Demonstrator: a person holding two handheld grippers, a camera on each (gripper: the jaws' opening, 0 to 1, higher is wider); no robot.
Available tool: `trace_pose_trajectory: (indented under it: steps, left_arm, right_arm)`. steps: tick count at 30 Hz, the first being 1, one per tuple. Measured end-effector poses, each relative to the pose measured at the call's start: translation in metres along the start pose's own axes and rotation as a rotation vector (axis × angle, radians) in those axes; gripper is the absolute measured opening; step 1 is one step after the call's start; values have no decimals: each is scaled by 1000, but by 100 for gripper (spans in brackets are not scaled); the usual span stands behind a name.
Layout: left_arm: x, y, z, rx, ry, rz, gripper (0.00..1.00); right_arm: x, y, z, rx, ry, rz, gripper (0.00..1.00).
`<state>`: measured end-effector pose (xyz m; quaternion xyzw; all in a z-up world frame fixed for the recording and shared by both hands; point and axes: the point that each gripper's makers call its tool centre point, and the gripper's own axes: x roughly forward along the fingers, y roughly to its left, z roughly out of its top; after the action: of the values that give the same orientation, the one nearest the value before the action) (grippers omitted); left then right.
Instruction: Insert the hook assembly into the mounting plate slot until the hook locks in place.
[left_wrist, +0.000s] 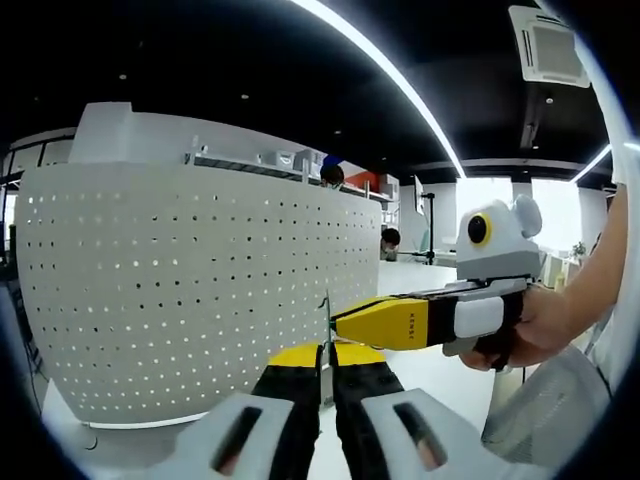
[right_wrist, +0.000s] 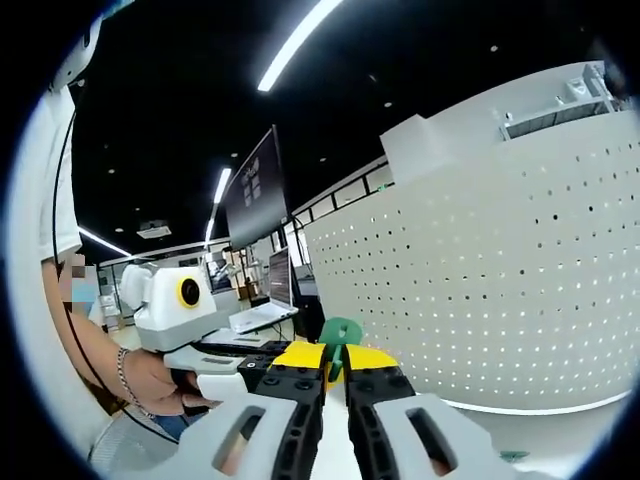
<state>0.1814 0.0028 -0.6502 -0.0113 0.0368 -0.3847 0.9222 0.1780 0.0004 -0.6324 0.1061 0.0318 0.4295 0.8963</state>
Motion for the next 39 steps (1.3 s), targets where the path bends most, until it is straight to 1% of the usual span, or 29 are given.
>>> trace_pose_trajectory:
  steps: [7, 10, 15, 19, 21, 25, 27, 33, 36, 38, 39]
  left_arm:
    - [-1, 1, 1, 3, 0, 11, 3]
    - [0, 0, 2, 10, 0, 10, 3]
    - [0, -1, 2, 12, 1, 9, 3]
    - [1, -2, 2, 12, 1, 7, 3]
    - [1, -2, 1, 7, 9, 6, 3]
    - [1, -2, 1, 8, 7, 4, 3]
    - [1, -2, 2, 14, 2, 5, 3]
    - [1, -2, 3, 24, -1, -1, 4]
    - [2, -3, -1, -2, 14, -16, 5]
    - [2, -4, -3, 13, 22, -21, 10]
    - [2, -5, -4, 18, 26, -26, 15]
  right_arm:
    - [1, 0, 1, -3, 4, -11, 2]
    - [0, 0, 2, -18, 3, -19, 2]
    - [0, -1, 2, -5, 6, -29, 1]
    - [-1, -1, 3, -17, 9, -37, 1]
    - [-1, -2, 1, -5, 16, -46, 1]
    - [-2, -1, 2, 0, 21, -54, 0]
    - [-1, -1, 3, 16, 17, -50, 0]
    - [-1, 0, 3, 19, 23, -47, 0]
    - [-2, -1, 2, 25, 30, -48, 0]
    - [-3, -2, 2, 31, 28, -49, 0]
    - [-3, -2, 2, 30, 27, -51, 0]
